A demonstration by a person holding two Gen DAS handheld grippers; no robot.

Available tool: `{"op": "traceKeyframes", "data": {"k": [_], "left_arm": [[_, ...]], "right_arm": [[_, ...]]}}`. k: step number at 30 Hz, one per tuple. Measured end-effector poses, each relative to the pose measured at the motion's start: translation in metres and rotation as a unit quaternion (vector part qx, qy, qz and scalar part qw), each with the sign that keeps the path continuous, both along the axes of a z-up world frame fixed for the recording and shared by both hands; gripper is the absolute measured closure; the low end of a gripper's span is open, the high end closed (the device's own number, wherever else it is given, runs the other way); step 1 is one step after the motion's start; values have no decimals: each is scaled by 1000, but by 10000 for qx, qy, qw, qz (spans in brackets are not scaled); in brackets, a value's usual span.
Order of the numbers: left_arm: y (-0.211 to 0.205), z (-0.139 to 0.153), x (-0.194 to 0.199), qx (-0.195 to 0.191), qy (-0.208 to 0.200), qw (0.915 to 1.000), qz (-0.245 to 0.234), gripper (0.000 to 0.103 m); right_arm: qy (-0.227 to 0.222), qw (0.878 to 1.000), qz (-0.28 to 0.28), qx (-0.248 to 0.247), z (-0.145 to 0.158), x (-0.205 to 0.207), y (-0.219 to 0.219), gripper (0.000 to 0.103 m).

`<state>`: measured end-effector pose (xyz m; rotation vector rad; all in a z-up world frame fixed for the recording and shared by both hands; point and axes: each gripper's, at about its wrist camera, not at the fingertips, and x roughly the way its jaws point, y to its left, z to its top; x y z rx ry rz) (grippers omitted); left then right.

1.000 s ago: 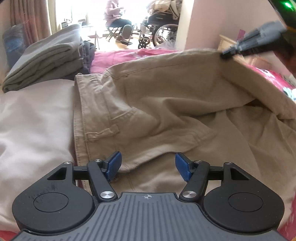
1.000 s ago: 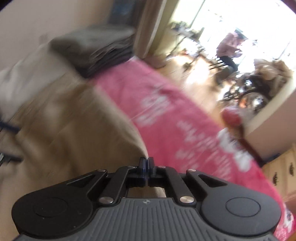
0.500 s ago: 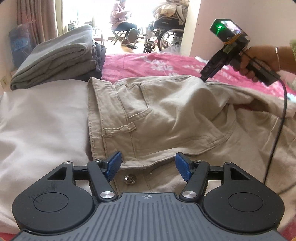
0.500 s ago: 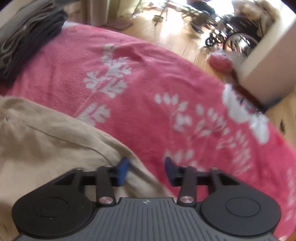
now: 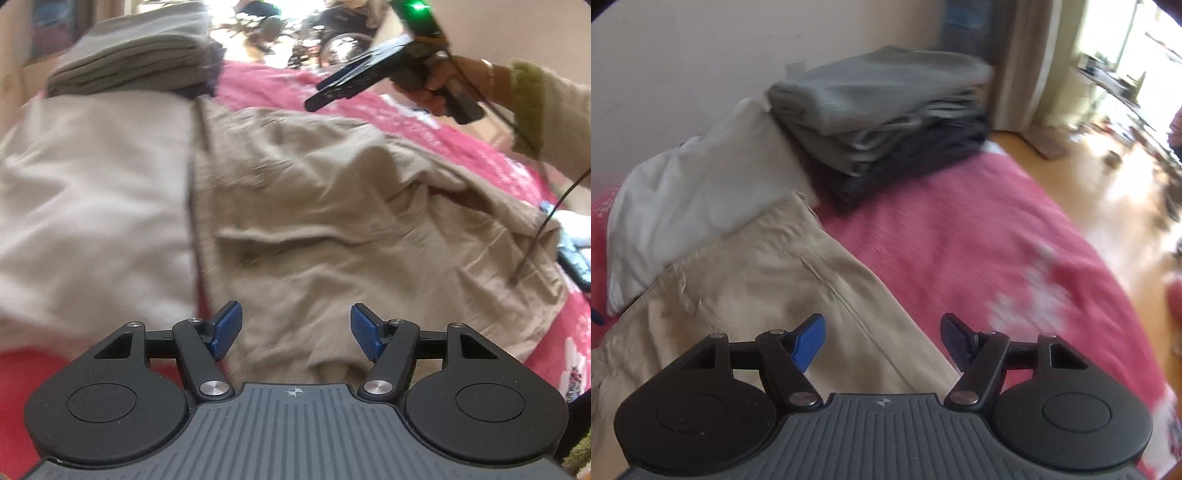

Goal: Fold clothes

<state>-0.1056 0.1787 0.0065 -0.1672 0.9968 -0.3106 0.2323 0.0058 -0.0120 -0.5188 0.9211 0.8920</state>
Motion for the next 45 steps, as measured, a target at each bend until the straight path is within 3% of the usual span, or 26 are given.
{"op": "traceKeyframes", "data": {"k": [3,6,8,9,11,13,17,19,24,29,30,33,35,38,41,43,44,45], "left_arm": [[10,-7,-10,-97,431,9989,170,38],[13,-22,-16,-142,833,9960,290,38],[11,-32,-15,-96,961,9946,379,38],[9,-36,-13,-78,997,9941,413,41],[6,-43,-9,-19,1035,9937,430,56],[0,-48,-4,124,1063,9932,464,62],[-10,-46,-1,370,825,9955,280,86],[-14,-42,2,489,699,9962,148,90],[-11,-30,21,593,434,9973,32,90],[1,-46,40,574,763,9954,59,79],[5,-48,40,528,799,9954,76,78],[13,-44,34,418,828,9955,188,60],[18,-43,30,290,901,9952,235,53],[24,-44,25,85,1143,9929,324,52],[28,-42,24,113,1301,9905,439,52],[31,-38,18,109,1293,9900,545,52],[31,-37,17,149,1285,9897,606,52],[31,-37,17,204,1267,9895,662,53]], "right_arm": [[92,9999,68,-36,-25,15,21,32],[612,9981,-96,-31,-44,28,25,32],[1011,9948,-97,-24,-53,29,25,36],[1003,9949,-38,-31,-54,26,24,43],[905,9957,152,-83,-54,16,25,55],[800,9962,315,-109,-51,5,27,87],[106,9985,491,-218,-41,-20,32,92],[-169,9992,356,-117,-31,-23,25,93],[-522,9986,64,68,-3,-13,0,93],[-759,9969,20,-188,-5,-3,-5,92],[-790,9965,31,-267,-12,-2,-3,89],[-1080,9938,-186,-204,-12,-6,-6,53],[-1313,9906,-381,-102,-9,-11,-11,50],[-1573,9855,-627,125,-1,-20,-18,51],[-822,9918,-202,955,25,-53,-27,51],[-295,9914,188,1264,30,-79,-24,57],[69,9901,351,1354,28,-92,-20,62],[329,9890,504,1348,23,-103,-15,78]]}}
